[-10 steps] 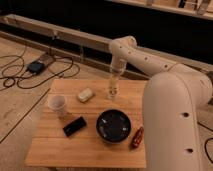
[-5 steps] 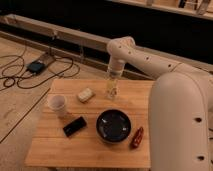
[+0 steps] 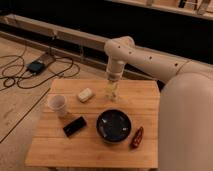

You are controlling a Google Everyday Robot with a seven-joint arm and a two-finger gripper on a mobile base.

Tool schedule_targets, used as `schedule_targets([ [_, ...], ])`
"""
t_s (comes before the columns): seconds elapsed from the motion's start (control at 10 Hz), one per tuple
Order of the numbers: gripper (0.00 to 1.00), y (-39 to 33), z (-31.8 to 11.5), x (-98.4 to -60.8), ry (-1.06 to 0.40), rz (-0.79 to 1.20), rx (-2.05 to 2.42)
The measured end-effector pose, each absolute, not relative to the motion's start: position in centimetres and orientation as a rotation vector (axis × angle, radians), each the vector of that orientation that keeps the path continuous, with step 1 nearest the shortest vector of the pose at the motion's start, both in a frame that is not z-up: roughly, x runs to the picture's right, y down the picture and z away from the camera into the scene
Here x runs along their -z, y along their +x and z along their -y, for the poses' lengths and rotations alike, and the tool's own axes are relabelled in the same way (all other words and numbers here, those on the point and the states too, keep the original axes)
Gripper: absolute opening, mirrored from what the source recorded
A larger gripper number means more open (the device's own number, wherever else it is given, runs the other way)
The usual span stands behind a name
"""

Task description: Knock the bottle over

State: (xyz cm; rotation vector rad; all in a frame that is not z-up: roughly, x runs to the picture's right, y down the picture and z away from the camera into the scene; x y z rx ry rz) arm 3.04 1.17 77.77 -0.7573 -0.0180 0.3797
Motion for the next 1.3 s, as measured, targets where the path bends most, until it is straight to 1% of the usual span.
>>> schedule_targets([
  [0.3,0.8,1.9,-2.4,-76.7,-0.792,0.075,-0.401],
  [0.8,0.8,3.7,-3.1,-77.8,-0.803,0.071,-0.45],
  [1.3,0.8,3.6,-3.1,-77.8,-0.802,0.072,-0.45],
])
